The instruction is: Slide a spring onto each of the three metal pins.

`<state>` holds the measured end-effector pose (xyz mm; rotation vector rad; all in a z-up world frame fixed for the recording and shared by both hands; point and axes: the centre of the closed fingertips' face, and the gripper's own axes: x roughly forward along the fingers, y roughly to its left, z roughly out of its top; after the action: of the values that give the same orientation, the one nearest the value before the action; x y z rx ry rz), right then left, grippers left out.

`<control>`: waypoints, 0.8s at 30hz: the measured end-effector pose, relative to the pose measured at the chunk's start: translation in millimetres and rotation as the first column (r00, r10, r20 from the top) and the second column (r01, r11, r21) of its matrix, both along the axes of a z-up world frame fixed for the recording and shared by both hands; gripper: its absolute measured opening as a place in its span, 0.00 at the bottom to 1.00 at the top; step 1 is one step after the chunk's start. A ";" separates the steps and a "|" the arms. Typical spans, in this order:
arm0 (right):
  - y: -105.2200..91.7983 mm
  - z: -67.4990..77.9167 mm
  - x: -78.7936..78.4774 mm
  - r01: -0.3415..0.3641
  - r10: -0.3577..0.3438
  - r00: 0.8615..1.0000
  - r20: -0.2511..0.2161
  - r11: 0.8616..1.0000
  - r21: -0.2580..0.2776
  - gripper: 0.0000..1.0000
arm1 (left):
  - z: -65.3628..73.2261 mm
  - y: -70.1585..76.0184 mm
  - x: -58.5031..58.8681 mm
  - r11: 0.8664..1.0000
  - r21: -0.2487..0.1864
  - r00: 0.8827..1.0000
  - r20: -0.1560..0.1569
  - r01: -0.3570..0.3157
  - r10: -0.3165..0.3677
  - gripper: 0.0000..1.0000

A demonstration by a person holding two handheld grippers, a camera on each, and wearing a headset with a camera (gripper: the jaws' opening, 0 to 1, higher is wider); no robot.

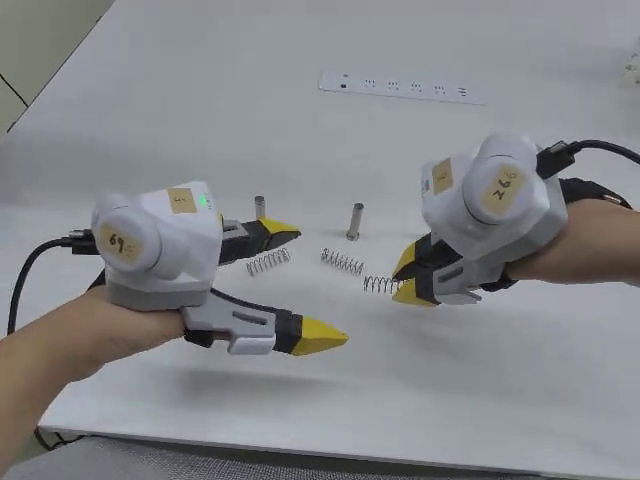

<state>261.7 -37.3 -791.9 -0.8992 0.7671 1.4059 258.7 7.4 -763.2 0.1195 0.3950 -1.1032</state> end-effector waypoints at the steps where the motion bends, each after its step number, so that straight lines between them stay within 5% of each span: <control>1: 0.8 0.6 -0.2 -0.003 0.003 1.000 0.001 1.000 0.000 0.08 | -0.7 -2.1 0.1 1.000 -0.005 1.000 -0.003 0.008 -0.008 0.67; 13: 4.1 4.4 -1.1 -0.020 0.020 1.000 0.003 1.000 0.010 0.08 | -2.1 -20.7 6.1 0.999 -0.031 0.999 -0.035 0.031 -0.032 0.43; 24: 8.0 9.0 -3.7 -0.029 0.029 1.000 0.002 0.999 0.023 0.08 | 0.8 -34.1 3.0 0.996 -0.026 0.997 -0.009 0.081 -0.081 0.29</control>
<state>258.0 -29.4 -782.8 -0.8973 0.7380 1.4364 261.6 -26.8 -762.3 0.1080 0.3871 -1.1889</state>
